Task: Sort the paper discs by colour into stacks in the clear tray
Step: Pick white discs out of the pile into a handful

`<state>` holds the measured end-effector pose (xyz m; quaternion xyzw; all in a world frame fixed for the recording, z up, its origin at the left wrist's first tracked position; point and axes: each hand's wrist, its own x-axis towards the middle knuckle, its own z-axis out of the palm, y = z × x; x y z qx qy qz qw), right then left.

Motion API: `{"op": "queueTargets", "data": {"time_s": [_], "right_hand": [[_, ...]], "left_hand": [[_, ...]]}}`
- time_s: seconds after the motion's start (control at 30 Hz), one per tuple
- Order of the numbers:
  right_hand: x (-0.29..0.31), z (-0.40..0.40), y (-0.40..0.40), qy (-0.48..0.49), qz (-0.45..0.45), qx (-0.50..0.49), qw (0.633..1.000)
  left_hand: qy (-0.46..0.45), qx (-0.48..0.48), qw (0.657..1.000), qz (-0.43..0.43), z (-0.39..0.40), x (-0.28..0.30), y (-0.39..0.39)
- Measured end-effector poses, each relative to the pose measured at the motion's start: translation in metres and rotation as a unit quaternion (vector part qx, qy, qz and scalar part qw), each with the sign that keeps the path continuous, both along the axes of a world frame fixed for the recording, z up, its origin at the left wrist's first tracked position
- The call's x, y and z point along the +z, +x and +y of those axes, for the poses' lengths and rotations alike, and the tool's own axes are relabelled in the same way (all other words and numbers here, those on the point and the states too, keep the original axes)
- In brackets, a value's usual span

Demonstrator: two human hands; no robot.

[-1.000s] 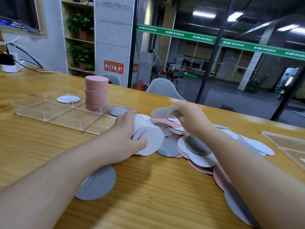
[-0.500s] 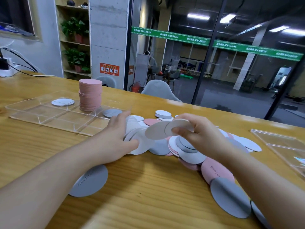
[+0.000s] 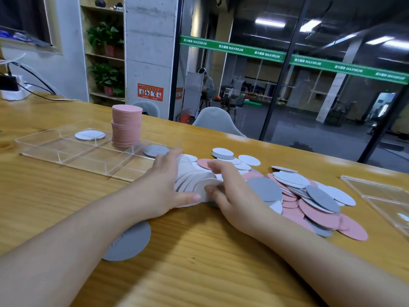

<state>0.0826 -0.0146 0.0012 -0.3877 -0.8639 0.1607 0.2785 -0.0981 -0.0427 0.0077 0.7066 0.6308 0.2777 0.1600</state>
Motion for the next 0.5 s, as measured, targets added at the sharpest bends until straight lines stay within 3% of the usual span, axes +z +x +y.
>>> {"op": "queueTargets", "data": {"time_s": [0.17, 0.37, 0.5], "right_hand": [[0.004, -0.008, -0.020, -0.066, 0.004, 0.033, 0.997], [0.005, -0.010, -0.029, -0.168, 0.132, 0.060, 0.975], [0.004, -0.013, -0.026, -0.209, 0.258, 0.038, 0.942]], "left_hand": [[0.004, -0.010, 1.000, -0.007, 0.000, 0.001, -0.001], [0.014, -0.031, 0.999, -0.032, -0.003, 0.001, -0.006], [-0.018, -0.077, 0.992, -0.101, -0.006, 0.008, -0.008]]}}
